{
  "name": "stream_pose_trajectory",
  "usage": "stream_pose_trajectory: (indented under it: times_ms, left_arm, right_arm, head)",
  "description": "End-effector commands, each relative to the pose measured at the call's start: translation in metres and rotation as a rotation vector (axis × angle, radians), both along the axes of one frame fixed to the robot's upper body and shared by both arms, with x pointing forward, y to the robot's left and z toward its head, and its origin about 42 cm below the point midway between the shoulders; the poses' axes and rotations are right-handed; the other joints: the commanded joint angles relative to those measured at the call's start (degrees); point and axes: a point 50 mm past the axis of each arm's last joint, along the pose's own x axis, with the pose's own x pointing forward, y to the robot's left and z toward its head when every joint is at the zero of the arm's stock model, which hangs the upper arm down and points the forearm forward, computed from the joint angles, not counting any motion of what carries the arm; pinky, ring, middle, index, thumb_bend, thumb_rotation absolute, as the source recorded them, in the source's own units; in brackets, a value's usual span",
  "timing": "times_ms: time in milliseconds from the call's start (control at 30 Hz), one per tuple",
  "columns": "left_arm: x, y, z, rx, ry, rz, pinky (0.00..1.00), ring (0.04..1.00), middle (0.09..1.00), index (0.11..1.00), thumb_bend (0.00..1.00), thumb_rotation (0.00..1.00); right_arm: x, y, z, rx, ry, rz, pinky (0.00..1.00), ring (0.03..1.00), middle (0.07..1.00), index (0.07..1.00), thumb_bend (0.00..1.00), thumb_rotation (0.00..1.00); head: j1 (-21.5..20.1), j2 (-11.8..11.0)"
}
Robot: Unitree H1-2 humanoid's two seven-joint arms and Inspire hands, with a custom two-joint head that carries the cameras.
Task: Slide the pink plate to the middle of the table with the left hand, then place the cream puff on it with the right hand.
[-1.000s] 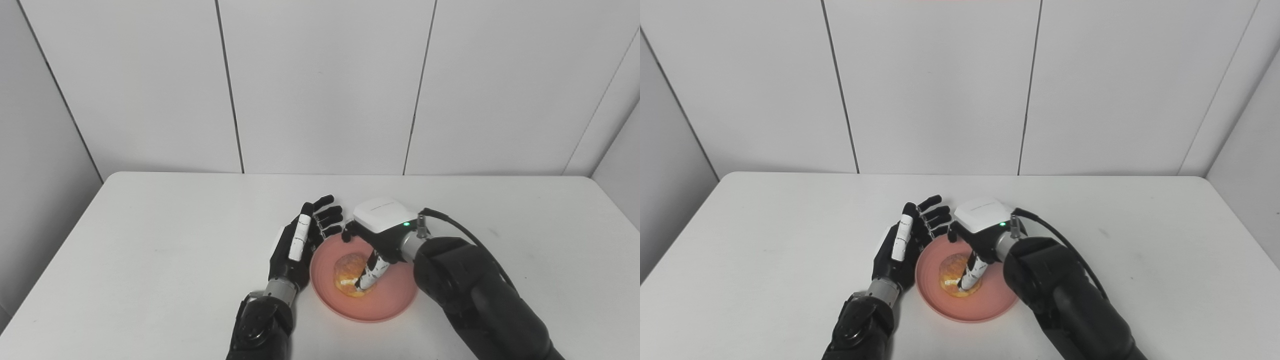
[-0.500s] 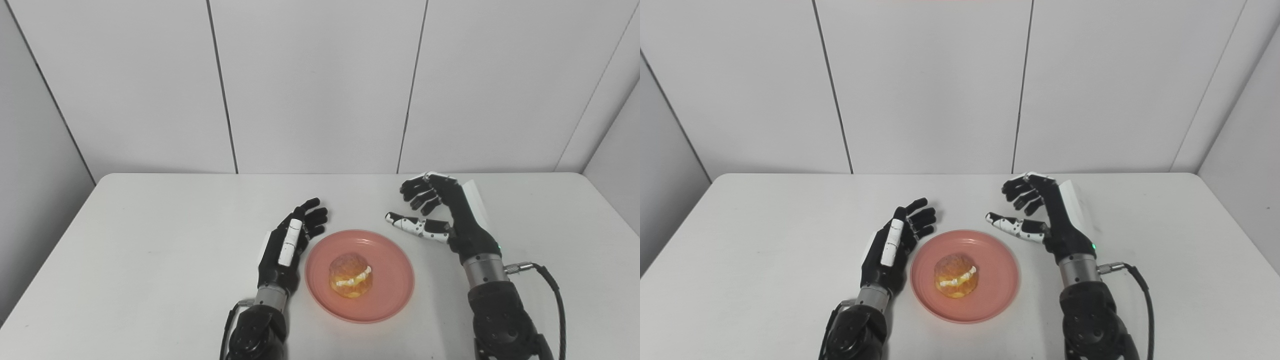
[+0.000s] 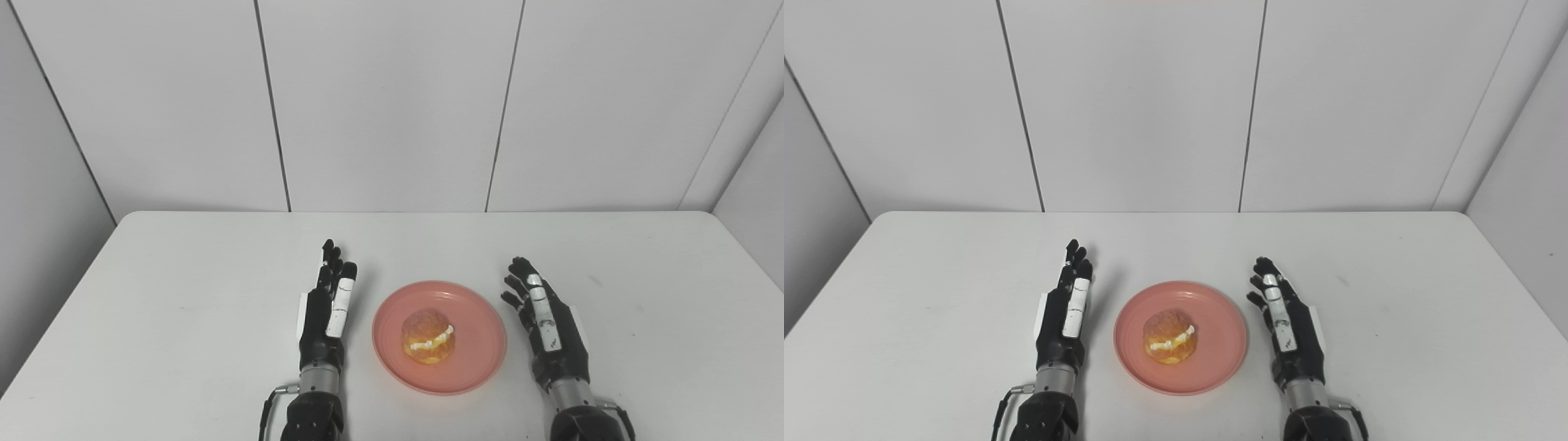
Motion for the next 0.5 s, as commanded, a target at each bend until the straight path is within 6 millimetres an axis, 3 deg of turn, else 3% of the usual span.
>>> stream_pose_trajectory:
  times_ms: [0,200,467]
  left_arm:
    - [-0.023,0.013,-0.04,0.006,0.133,0.012,1.0,1.0,1.0,1.0,0.9,0.89]
    - [-0.02,0.013,-0.031,0.036,0.146,-0.01,1.0,1.0,1.0,0.995,0.94,0.92]
    - [-0.013,0.013,-0.023,0.045,0.157,-0.028,0.99,1.0,0.997,0.998,0.99,0.93]
  right_arm:
    - [-0.006,0.006,-0.006,0.036,0.014,0.01,0.93,0.945,0.944,0.923,0.84,0.98]
    - [-0.014,0.003,-0.017,0.007,0.039,0.018,0.99,0.962,0.942,0.896,0.81,0.95]
    - [-0.014,0.005,-0.016,-0.043,0.057,0.03,1.0,0.998,0.967,0.92,0.89,1.0]
  head:
    - [-0.12,0.62]
    - [-0.29,1.13]
    - [-0.79,2.51]
